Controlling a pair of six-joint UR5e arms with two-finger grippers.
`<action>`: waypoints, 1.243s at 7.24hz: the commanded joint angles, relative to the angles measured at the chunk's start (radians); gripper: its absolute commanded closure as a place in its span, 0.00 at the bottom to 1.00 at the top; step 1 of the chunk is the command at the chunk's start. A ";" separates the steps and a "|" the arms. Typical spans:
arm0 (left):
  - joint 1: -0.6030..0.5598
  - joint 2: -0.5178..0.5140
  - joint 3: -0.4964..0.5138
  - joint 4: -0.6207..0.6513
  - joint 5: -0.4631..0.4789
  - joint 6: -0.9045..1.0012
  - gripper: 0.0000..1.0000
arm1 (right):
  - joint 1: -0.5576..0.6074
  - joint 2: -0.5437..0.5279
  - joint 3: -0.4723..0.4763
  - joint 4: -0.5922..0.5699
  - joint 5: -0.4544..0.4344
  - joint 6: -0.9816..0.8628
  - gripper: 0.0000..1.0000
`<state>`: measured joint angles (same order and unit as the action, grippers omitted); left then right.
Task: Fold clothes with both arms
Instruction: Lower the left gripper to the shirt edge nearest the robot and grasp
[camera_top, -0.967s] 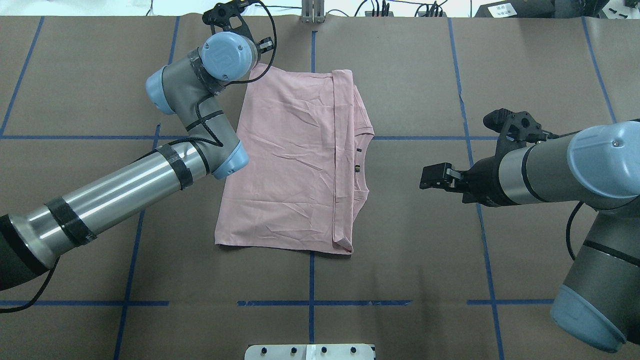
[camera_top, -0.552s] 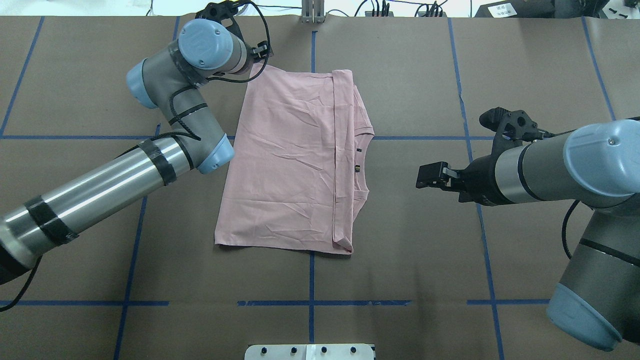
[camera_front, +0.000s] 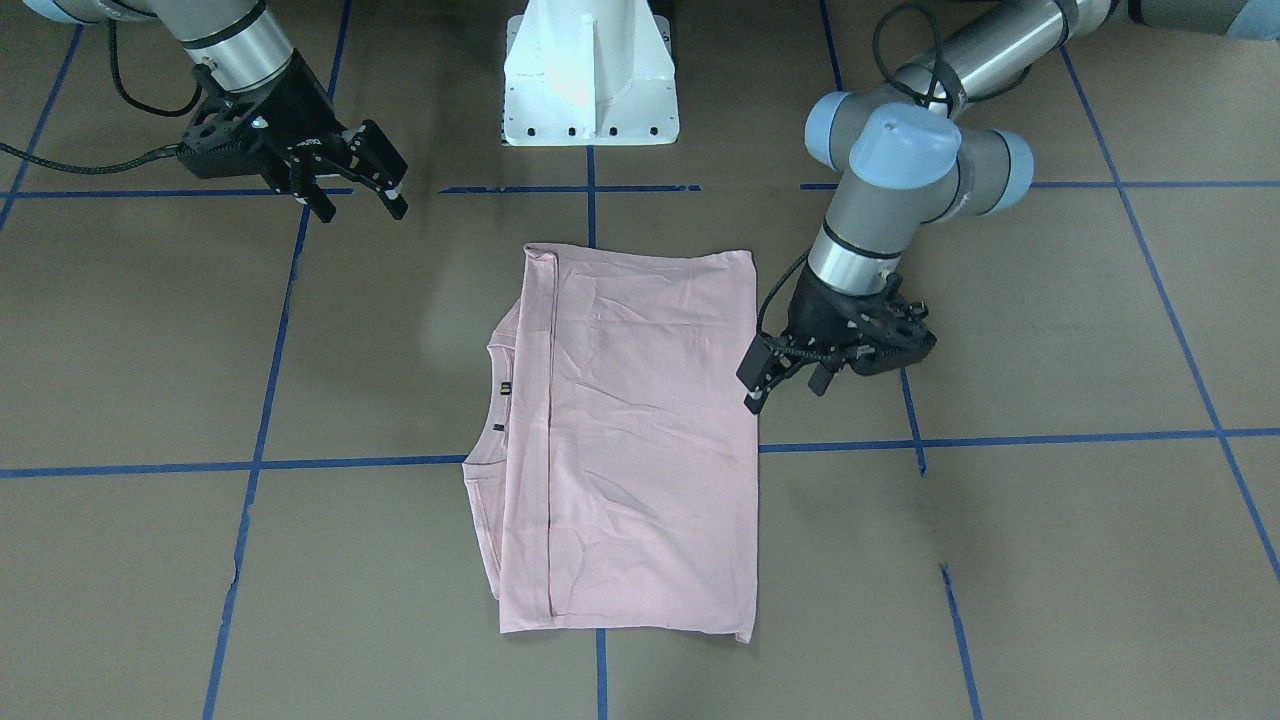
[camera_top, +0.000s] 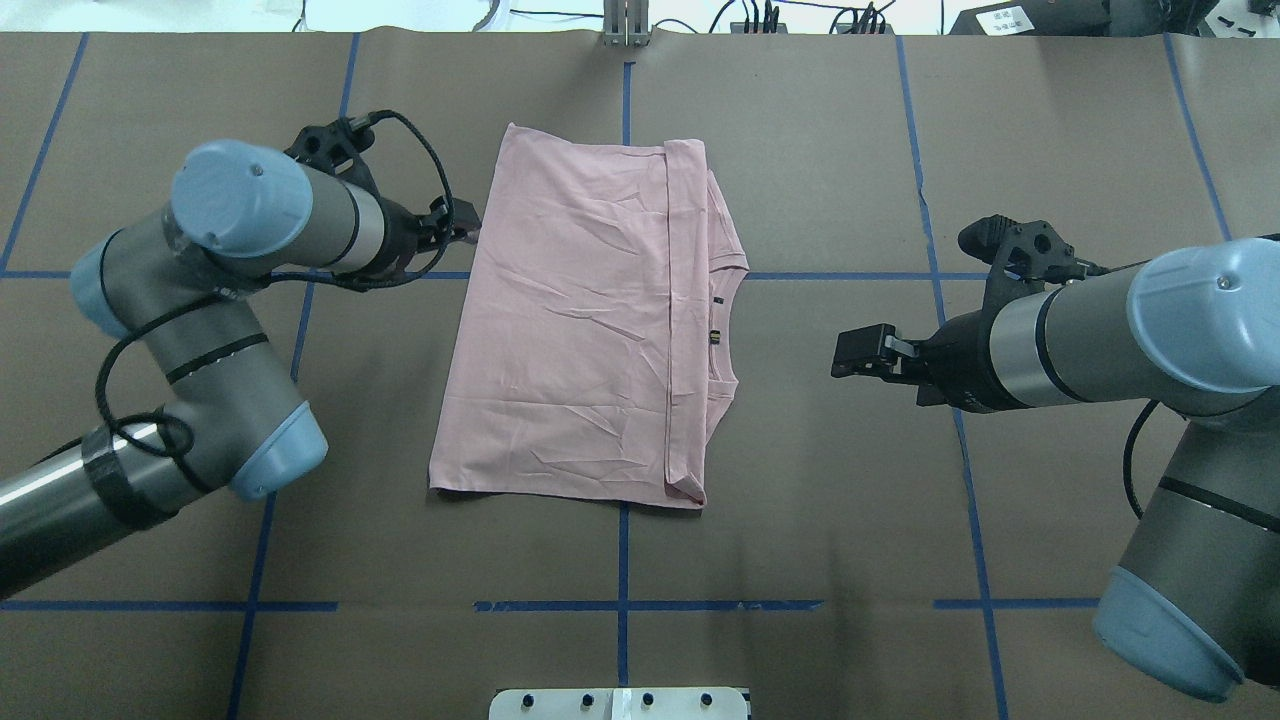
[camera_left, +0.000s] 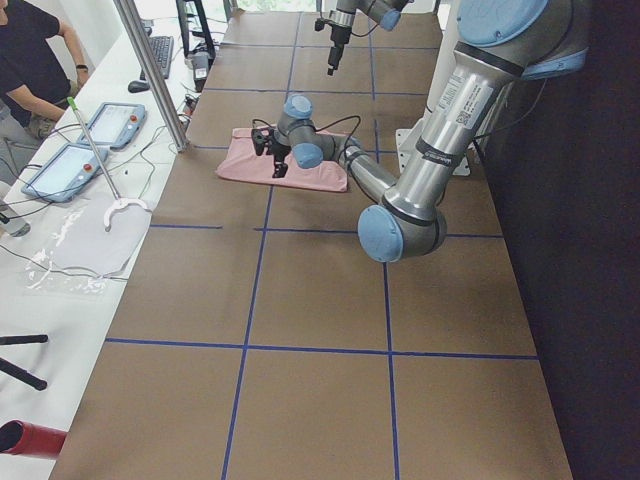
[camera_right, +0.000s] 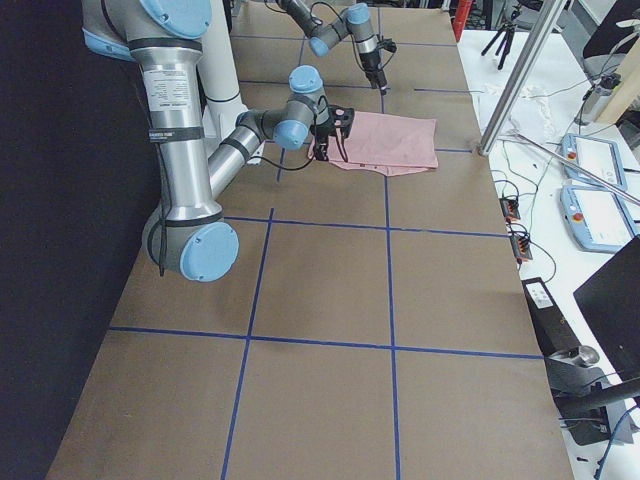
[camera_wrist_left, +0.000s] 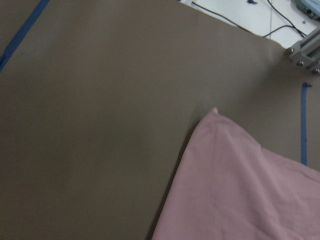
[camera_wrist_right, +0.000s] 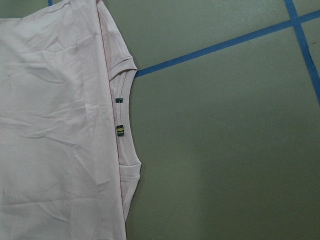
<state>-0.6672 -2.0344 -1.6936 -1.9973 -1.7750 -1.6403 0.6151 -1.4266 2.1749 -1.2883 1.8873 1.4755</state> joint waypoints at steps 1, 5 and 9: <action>0.181 0.043 -0.156 0.220 0.092 -0.244 0.00 | -0.002 0.000 0.000 0.000 -0.002 0.000 0.00; 0.299 0.066 -0.141 0.270 0.169 -0.352 0.02 | -0.002 0.002 0.000 0.000 -0.005 0.000 0.00; 0.323 0.074 -0.139 0.302 0.172 -0.371 0.03 | -0.002 0.002 0.000 0.001 -0.005 0.000 0.00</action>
<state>-0.3512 -1.9612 -1.8334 -1.7019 -1.6035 -2.0086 0.6136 -1.4250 2.1752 -1.2872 1.8822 1.4757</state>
